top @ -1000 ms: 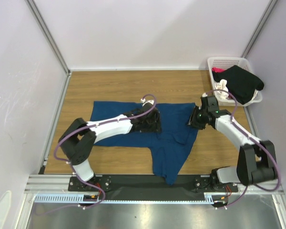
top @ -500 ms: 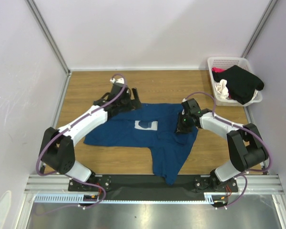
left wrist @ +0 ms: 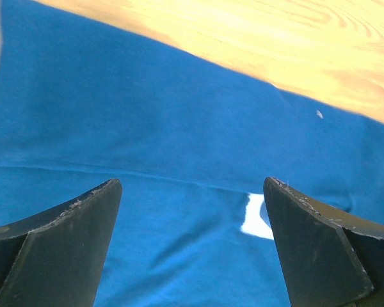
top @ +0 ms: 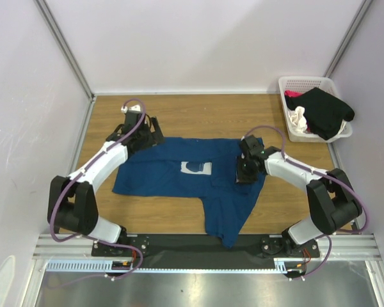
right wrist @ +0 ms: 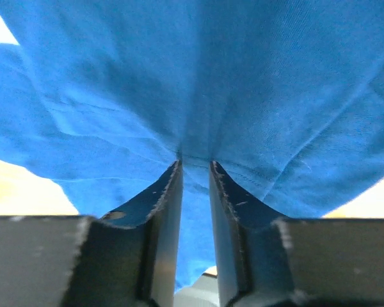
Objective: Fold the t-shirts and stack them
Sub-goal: Fold the tshirt
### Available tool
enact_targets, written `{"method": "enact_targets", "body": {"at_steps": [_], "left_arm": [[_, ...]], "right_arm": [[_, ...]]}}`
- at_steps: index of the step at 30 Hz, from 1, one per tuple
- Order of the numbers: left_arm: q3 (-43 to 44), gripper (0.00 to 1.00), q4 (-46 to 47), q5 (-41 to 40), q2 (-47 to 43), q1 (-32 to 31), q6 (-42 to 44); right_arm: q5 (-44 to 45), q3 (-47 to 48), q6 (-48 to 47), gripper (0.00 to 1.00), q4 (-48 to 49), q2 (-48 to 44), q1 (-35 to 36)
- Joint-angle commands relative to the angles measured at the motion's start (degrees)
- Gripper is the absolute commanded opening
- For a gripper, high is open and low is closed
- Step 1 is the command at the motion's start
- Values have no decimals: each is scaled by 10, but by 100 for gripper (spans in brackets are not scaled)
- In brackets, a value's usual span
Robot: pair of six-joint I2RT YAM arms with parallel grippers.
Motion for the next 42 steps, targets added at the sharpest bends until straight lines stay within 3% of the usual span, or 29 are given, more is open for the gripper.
{"method": "enact_targets", "body": {"at_steps": [1, 6, 9, 20, 27, 32, 39, 42], "left_arm": [[30, 100, 6, -2, 25, 18, 37], [91, 100, 8, 12, 91, 48, 43], [124, 99, 6, 19, 136, 59, 43], [155, 100, -4, 39, 219, 59, 47], [154, 100, -34, 17, 253, 59, 81], [167, 100, -60, 8, 287, 59, 88], [214, 97, -75, 10, 331, 59, 90], [258, 100, -89, 8, 348, 59, 98]], "right_arm": [[26, 91, 13, 31, -40, -7, -21], [34, 245, 12, 38, -29, 52, -71], [46, 285, 9, 38, -22, 98, -95], [69, 300, 12, 50, 30, 253, -130], [90, 346, -1, 65, -1, 323, -130], [92, 368, -7, 69, -20, 361, -131], [92, 428, -13, 96, -47, 409, -137], [94, 480, -23, 99, -70, 445, -138]]}}
